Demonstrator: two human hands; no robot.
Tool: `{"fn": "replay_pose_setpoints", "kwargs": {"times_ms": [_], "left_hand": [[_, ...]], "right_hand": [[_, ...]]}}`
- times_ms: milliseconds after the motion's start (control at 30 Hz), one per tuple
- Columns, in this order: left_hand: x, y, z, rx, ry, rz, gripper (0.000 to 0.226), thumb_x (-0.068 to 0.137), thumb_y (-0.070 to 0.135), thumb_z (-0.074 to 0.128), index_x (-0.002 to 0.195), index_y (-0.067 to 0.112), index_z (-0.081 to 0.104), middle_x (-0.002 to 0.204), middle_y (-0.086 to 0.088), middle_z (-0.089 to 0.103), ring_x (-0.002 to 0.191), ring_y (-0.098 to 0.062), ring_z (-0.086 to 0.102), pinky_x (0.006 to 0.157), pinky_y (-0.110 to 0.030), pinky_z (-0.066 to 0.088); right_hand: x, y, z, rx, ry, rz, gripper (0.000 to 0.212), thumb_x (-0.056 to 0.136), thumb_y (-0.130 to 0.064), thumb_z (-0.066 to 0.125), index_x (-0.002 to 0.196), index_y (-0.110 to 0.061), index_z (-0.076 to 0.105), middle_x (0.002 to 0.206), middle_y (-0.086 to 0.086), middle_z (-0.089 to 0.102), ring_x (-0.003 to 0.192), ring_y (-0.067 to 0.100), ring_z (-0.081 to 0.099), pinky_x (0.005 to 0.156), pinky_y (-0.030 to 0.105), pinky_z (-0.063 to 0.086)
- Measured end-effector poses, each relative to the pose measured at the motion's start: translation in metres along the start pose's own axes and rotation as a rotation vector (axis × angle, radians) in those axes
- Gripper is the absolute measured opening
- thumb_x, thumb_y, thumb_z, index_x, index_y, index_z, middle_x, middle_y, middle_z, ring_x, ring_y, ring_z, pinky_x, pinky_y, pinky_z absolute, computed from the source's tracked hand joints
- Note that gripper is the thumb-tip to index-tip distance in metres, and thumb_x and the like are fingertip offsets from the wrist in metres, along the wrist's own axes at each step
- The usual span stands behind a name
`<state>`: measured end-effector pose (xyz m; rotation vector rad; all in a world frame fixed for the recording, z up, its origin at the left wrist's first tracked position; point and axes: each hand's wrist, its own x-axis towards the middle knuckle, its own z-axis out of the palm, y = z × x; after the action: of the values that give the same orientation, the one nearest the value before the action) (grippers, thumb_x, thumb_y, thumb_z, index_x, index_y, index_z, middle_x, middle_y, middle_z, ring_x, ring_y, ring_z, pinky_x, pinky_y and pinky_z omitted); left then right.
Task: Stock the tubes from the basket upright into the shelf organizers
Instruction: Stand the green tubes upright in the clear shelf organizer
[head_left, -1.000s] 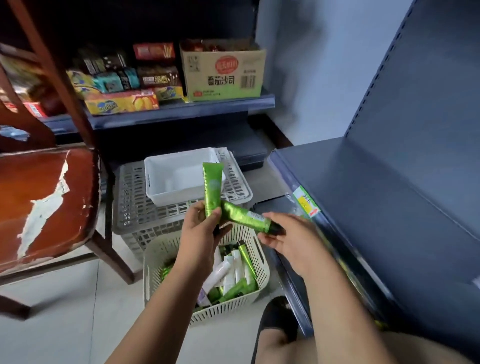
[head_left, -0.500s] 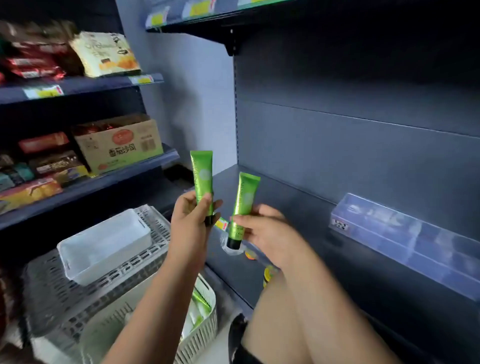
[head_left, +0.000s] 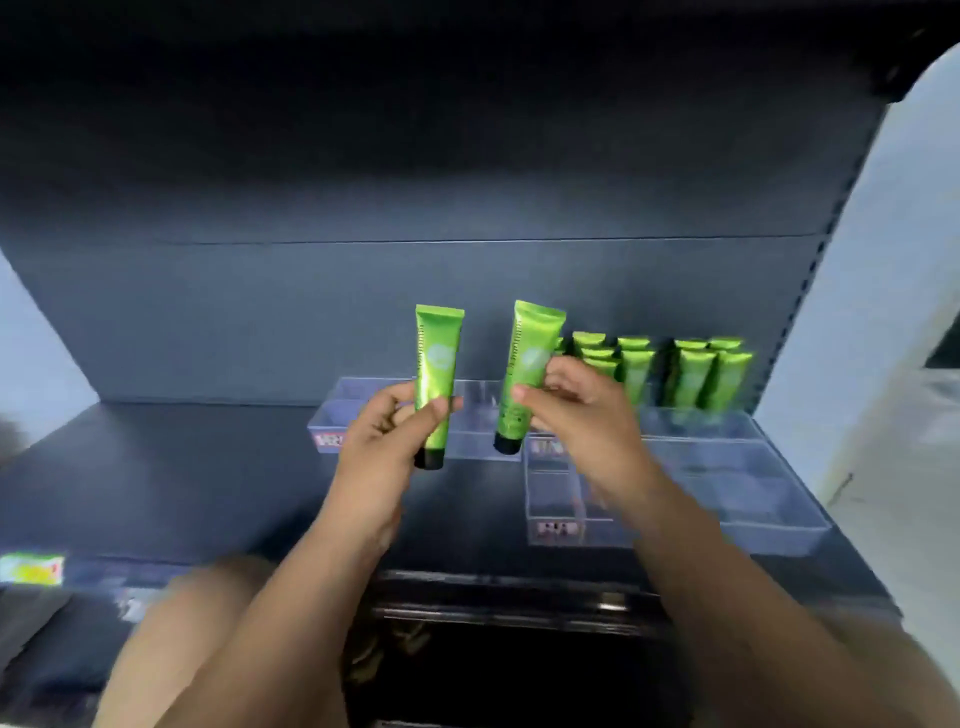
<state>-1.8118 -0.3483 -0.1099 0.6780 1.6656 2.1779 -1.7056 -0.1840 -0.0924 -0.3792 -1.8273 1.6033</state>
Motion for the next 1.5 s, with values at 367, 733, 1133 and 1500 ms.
{"fn": "replay_pose_setpoints", "kwargs": {"times_ms": [367,733,1133,1500], "left_hand": [[0.038,-0.067,0.137,0.078,-0.151,0.046,0.019,0.086,0.007,0.079,0.100,0.003,0.066,0.078,-0.008,0.044,0.074,-0.020,0.044,0.070,-0.035,0.043],[0.065,-0.115,0.184,0.160,-0.035,0.168,0.020,0.086,0.007,0.079,0.087,0.021,0.066,0.081,0.003,0.052,0.077,-0.007,0.050,0.081,-0.018,0.048],[0.086,-0.146,0.226,0.459,-0.094,0.212,0.034,0.083,0.013,0.081,0.083,0.005,0.048,0.075,-0.004,0.045,0.069,-0.013,0.040,0.066,-0.030,0.039],[0.085,-0.151,0.233,0.716,-0.054,0.161,0.027,0.084,0.013,0.077,0.082,0.003,0.052,0.072,-0.004,0.051,0.063,-0.016,0.040,0.057,-0.031,0.034]], "right_hand": [[0.021,0.033,-0.133,-0.028,0.278,-0.106,0.013,0.084,-0.010,0.080,0.081,-0.016,0.070,0.074,0.002,0.050,0.072,0.016,0.051,0.072,0.035,0.051],[0.062,0.057,-0.180,-0.134,0.291,-0.075,0.010,0.084,-0.011,0.081,0.091,-0.016,0.076,0.074,-0.008,0.069,0.075,0.016,0.065,0.079,0.042,0.062],[0.072,0.068,-0.204,-0.350,0.258,-0.073,0.021,0.083,-0.006,0.080,0.102,-0.009,0.074,0.090,-0.001,0.078,0.087,0.012,0.075,0.084,0.034,0.061],[0.075,0.083,-0.214,-0.528,0.303,-0.017,0.034,0.076,-0.019,0.087,0.065,-0.021,0.054,0.057,-0.017,0.058,0.054,0.002,0.049,0.061,0.023,0.044]]}}
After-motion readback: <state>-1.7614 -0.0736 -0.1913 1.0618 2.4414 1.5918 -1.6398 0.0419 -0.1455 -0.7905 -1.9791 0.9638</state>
